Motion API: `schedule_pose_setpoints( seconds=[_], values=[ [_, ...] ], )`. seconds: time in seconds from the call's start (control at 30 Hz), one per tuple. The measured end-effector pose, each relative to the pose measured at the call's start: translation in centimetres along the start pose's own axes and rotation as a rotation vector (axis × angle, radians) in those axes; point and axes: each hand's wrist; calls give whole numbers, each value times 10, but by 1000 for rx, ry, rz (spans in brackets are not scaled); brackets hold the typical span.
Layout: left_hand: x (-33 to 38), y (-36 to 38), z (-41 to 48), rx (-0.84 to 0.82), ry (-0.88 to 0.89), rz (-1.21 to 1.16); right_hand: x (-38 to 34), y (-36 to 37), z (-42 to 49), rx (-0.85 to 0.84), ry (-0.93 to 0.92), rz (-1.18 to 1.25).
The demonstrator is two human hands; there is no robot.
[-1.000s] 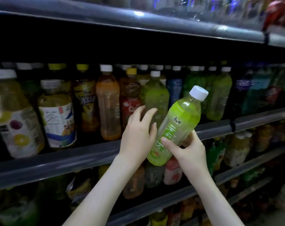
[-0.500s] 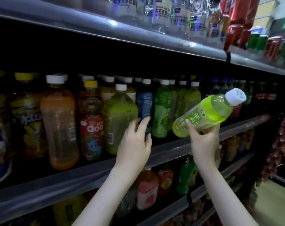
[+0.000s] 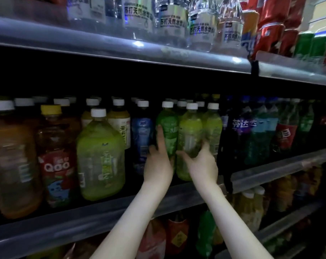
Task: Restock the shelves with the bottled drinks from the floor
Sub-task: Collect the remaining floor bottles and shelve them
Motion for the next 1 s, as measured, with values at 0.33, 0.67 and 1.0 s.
schedule_pose_setpoints(
  seconds=[0.33, 0.67, 1.0],
  values=[
    [4, 4, -3, 39, -32, 31, 22, 7, -2, 7, -303, -174],
    [-12, -18, -76, 267, 189, 132, 25, 17, -60, 213, -526, 71],
    [-132, -152, -286, 252, -145, 265, -45, 108, -284, -621, -805, 459]
  ],
)
Point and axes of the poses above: each hand's wrist, its own z-axis towards the middle knuckle, its own y-axis out of the palm, x = y × z, and after that the axes turned 7 degrees about -z, right-handed
